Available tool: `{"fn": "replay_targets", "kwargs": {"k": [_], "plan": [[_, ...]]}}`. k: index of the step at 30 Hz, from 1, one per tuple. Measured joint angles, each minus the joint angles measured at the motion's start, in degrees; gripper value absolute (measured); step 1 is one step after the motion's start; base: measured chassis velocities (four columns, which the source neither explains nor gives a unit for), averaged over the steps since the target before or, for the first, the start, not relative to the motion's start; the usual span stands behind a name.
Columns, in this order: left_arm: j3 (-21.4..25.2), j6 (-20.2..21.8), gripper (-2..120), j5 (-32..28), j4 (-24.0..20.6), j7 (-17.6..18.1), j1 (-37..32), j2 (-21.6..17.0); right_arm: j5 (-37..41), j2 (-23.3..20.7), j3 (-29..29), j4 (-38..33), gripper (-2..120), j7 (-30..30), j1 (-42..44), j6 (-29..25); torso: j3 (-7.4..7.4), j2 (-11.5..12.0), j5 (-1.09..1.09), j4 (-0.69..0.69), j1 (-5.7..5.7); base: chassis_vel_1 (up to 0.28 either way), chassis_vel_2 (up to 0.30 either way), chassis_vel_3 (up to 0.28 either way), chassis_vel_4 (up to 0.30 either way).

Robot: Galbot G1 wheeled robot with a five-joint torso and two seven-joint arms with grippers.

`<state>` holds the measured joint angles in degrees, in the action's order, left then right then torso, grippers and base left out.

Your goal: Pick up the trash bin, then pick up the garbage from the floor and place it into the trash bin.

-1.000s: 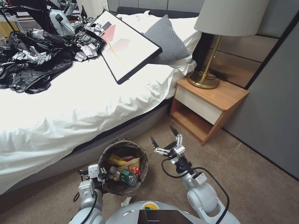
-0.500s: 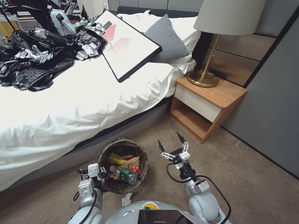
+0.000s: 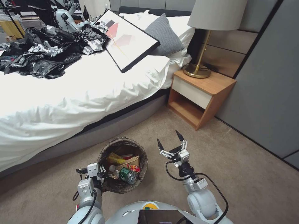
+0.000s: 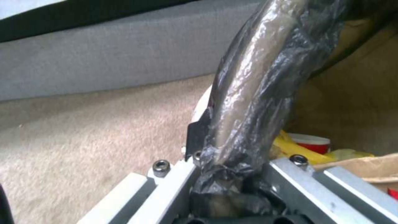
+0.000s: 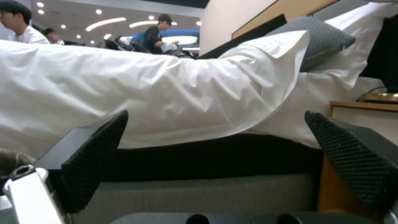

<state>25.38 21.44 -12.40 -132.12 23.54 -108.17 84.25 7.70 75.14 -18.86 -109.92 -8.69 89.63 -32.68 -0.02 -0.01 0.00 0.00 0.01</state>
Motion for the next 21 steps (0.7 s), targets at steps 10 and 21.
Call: {"fn": "replay_targets", "kwargs": {"k": [10, 21], "plan": [[0.00, -0.07, 0, -0.30, 0.05, -0.01, 0.16, 0.11, 0.02, 0.09, -0.16, -0.11, 100, 0.07, -0.75, -0.17, 0.03, 0.01, 0.00, 0.00, -0.02, -0.008, -0.006, 0.011, -0.011], [0.00, -0.30, 0, -0.77, 0.05, -0.01, 0.09, 0.13, -0.01, 0.24, -0.32, -0.12, 100, 0.02, -0.80, -0.59, 0.02, 0.01, 0.00, 0.01, -0.01, 0.000, 0.000, 0.000, 0.000]]}}
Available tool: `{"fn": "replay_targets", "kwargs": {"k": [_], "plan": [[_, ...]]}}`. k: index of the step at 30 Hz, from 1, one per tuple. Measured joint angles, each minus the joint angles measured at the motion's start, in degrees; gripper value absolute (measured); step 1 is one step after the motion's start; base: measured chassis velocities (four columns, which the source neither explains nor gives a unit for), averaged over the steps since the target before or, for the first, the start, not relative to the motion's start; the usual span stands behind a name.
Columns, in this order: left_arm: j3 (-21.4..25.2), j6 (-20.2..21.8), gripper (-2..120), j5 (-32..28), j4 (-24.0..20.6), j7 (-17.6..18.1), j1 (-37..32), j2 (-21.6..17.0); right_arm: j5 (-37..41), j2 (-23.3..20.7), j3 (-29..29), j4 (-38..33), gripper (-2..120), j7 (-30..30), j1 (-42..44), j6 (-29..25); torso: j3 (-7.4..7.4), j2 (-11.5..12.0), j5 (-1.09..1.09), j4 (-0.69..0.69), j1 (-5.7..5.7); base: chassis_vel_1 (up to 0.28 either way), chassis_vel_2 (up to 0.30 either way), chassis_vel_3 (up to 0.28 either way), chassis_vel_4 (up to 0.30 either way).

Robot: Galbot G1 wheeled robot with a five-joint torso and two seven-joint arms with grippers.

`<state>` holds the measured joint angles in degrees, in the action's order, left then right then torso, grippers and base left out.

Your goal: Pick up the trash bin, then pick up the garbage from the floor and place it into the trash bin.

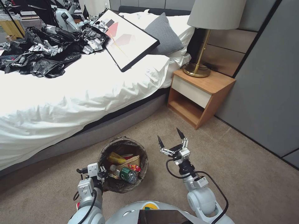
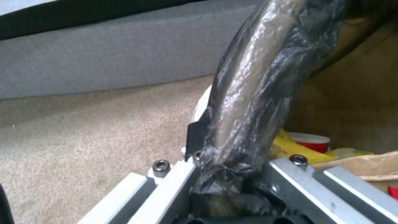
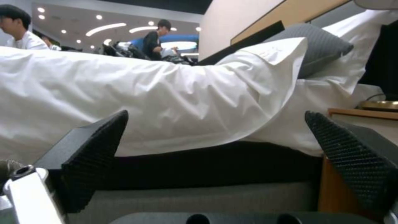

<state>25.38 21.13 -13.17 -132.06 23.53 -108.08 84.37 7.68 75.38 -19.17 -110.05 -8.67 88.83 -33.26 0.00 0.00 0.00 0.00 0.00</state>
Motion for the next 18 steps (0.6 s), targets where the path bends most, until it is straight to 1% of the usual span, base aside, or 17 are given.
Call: {"fn": "replay_targets", "kwargs": {"k": [4, 8, 18], "plan": [[0.00, -0.02, 0, -0.02, -0.05, 0.00, -0.02, 0.02, -0.02, 0.02, 0.03, 0.00, 100, 0.01, -0.30, -0.30, 0.00, 0.00, 0.00, 0.00, 0.00, 0.000, 0.000, 0.000, 0.000], [0.00, -0.02, 0, -0.02, -0.33, 0.00, -0.04, 0.04, -0.68, 0.03, 0.04, 0.02, 100, 0.09, -0.61, -0.51, 0.00, 0.00, 0.00, 0.00, 0.00, 0.059, 0.047, 0.053, 0.036], [0.18, -0.02, 0, -0.02, -0.95, 0.04, -0.30, 0.08, -1.33, 0.09, 0.12, 0.93, 100, 0.28, -1.34, -0.54, 0.00, 0.00, 0.00, -0.01, 0.00, 0.080, 0.081, 0.089, 0.078]]}}
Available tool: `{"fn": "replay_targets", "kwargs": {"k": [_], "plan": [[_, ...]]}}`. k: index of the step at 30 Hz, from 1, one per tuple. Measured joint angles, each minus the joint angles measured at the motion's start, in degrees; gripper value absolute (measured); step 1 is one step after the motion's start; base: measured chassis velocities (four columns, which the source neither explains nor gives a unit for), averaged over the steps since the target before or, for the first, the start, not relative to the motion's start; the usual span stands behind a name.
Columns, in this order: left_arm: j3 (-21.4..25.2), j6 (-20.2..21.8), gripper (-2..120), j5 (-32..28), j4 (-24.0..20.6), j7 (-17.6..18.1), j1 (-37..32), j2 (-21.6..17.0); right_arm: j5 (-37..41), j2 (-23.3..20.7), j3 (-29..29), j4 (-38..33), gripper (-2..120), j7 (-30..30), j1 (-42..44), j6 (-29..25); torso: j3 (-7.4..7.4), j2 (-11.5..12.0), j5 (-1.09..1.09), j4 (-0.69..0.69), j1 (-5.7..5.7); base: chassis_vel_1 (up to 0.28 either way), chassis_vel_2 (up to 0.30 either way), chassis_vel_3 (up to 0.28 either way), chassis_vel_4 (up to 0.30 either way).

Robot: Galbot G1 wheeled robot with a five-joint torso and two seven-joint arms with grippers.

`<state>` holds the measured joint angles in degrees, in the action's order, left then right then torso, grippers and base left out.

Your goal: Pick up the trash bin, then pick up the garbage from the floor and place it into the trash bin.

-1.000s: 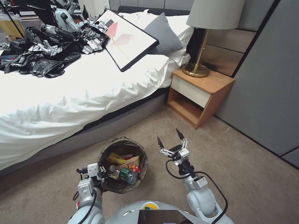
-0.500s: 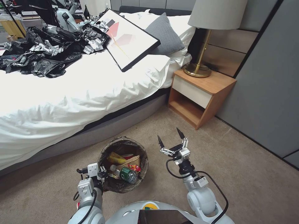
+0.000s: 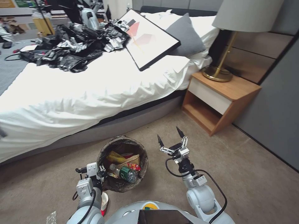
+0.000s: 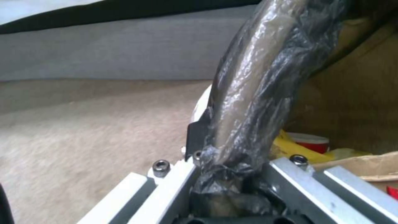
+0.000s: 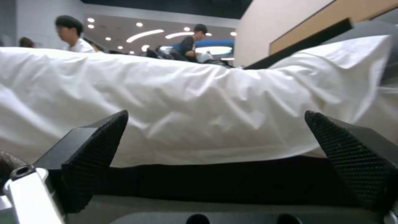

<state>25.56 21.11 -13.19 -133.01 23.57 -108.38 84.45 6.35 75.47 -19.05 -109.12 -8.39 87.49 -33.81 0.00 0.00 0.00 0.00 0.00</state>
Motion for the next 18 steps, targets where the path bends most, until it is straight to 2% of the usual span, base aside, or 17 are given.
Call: {"fn": "replay_targets", "kwargs": {"k": [18], "plan": [[0.28, 0.03, 0, 0.04, -0.62, 0.04, -0.22, -0.03, -0.40, -0.11, 1.11, 0.64, 100, 0.32, -0.70, 0.64, 0.00, 0.00, 0.00, 0.00, 0.00, 0.121, 0.123, 0.114, 0.127]]}}
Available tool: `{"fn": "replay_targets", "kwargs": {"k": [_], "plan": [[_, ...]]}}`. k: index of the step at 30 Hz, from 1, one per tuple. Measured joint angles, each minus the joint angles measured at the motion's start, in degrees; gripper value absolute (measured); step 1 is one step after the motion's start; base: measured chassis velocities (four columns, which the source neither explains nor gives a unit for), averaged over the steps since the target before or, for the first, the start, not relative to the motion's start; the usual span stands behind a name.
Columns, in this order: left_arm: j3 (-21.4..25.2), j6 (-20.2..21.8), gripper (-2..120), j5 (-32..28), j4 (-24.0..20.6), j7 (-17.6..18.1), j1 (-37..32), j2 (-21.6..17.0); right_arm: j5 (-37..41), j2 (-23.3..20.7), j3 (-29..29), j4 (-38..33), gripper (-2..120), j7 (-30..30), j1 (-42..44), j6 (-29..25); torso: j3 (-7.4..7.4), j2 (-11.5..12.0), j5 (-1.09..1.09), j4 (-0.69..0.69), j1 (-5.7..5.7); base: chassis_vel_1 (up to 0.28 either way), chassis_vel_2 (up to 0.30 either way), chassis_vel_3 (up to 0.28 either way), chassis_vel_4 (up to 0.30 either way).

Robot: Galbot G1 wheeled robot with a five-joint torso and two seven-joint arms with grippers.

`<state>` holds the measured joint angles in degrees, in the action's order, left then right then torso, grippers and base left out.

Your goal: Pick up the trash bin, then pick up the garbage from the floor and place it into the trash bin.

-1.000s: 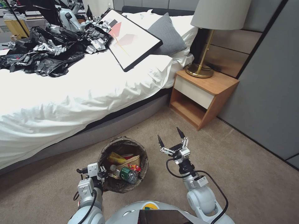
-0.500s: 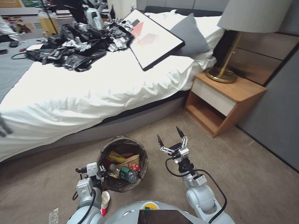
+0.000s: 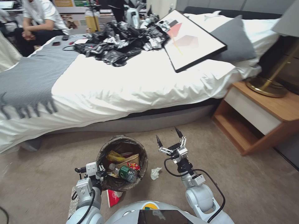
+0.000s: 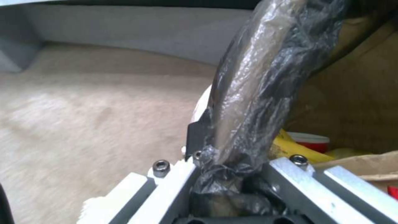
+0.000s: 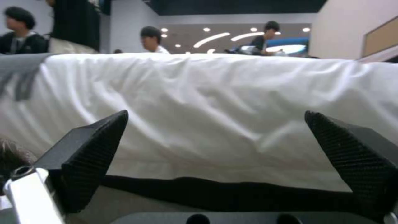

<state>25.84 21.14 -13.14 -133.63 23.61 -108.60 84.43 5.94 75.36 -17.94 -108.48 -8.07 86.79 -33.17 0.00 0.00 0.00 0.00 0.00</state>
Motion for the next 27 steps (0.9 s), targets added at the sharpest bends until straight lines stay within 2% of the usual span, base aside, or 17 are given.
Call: {"fn": "replay_targets", "kwargs": {"k": [11, 17, 20, 21, 24, 25, 27], "plan": [[0.04, -0.40, 0, -0.02, -0.13, 0.03, -0.05, -0.04, -0.57, -0.08, 0.17, 0.14, 100, 1.16, -0.06, 0.95, 0.00, 0.00, 0.00, 0.01, 0.00, 0.118, 0.119, 0.119, 0.125], [0.10, -1.06, 0, -0.01, 0.18, 0.14, 0.03, 0.01, -0.86, -0.67, 0.36, 0.44, 100, 4.31, 0.38, 4.08, 0.00, 0.00, 0.01, -0.03, 0.00, 0.112, 0.119, 0.117, 0.107], [0.16, -1.20, 0, -0.01, 0.25, 0.14, 0.11, 0.05, -0.01, -1.98, 0.80, 0.58, 100, 7.36, 1.42, 8.46, 0.00, 0.00, 0.01, 0.02, 0.00, 0.016, 0.020, 0.018, 0.024], [0.16, -1.20, 0, -0.01, 0.25, 0.14, 0.11, 0.05, -0.01, -1.98, 0.80, 0.58, 100, 7.36, 1.42, 8.46, 0.00, 0.00, 0.01, 0.02, 0.00, 0.000, 0.000, 0.000, 0.000], [0.25, -1.23, 0, -0.10, 0.35, 0.12, 0.36, 0.06, 2.94, -4.15, 2.31, 0.37, 100, 11.73, 3.12, 15.54, 0.00, 0.00, 0.01, 0.03, 0.00, 0.000, 0.000, 0.000, 0.000], [0.25, -1.23, 0, -0.10, 0.35, 0.12, 0.36, 0.06, 2.94, -4.15, 2.31, 0.37, 100, 11.73, 3.12, 15.54, 0.00, 0.00, 0.01, 0.03, 0.00, 0.000, 0.000, 0.000, 0.000], [0.33, -1.23, 0, -0.22, 0.42, 0.13, 0.47, 0.04, 4.98, -6.92, 3.03, 0.32, 100, 14.32, 4.07, 21.22, 0.00, 0.00, 0.01, 0.01, 0.00, 0.000, 0.000, 0.000, 0.000]]}}
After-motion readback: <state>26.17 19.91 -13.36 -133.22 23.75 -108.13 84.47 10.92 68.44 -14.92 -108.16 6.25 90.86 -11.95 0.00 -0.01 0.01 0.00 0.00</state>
